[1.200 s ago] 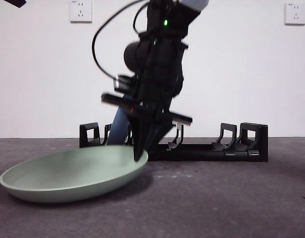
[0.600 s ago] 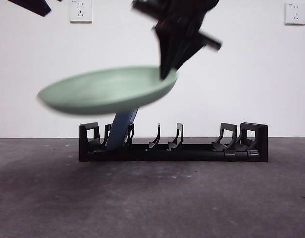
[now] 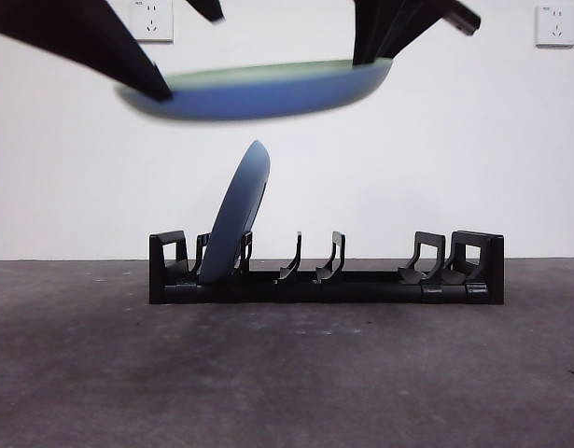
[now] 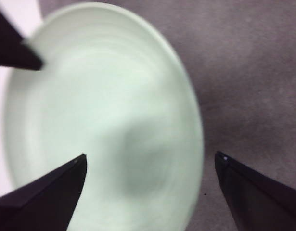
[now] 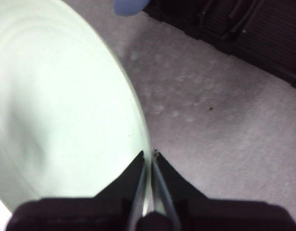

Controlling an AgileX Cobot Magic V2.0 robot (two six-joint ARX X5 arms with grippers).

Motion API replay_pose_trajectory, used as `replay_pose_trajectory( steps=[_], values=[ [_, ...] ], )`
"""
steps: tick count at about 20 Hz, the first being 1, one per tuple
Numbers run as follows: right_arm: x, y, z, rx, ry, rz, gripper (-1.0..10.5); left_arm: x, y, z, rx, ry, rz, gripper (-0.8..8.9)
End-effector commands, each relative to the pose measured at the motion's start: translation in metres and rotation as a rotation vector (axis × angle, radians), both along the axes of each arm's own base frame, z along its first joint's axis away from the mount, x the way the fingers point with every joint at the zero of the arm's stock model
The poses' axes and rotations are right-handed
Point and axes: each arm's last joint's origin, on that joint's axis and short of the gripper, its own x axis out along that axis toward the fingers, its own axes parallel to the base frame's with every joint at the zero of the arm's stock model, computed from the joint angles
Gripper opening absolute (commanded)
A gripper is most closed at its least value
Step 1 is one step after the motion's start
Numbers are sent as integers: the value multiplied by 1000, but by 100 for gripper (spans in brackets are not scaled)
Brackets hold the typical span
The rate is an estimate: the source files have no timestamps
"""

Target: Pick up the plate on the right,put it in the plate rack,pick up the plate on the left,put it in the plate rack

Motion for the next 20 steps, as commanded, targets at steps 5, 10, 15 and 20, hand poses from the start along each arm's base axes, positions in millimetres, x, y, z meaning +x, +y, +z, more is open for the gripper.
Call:
replay_pose_trajectory(
  steps=[5, 10, 15, 20],
  values=[
    [2, -14, 3, -3, 4, -35, -15, -3, -6, -4, 24, 2, -34, 445],
    [-1, -22, 5, 17, 39, -15, -15, -2, -8, -5, 29, -12, -20, 439],
    [-5, -23, 9, 44, 35, -6, -15, 5, -13, -8, 35, -27, 10, 308],
    [-6, -23, 11, 71, 47, 7, -15, 9, -20, -14, 45, -21, 13, 235]
  ],
)
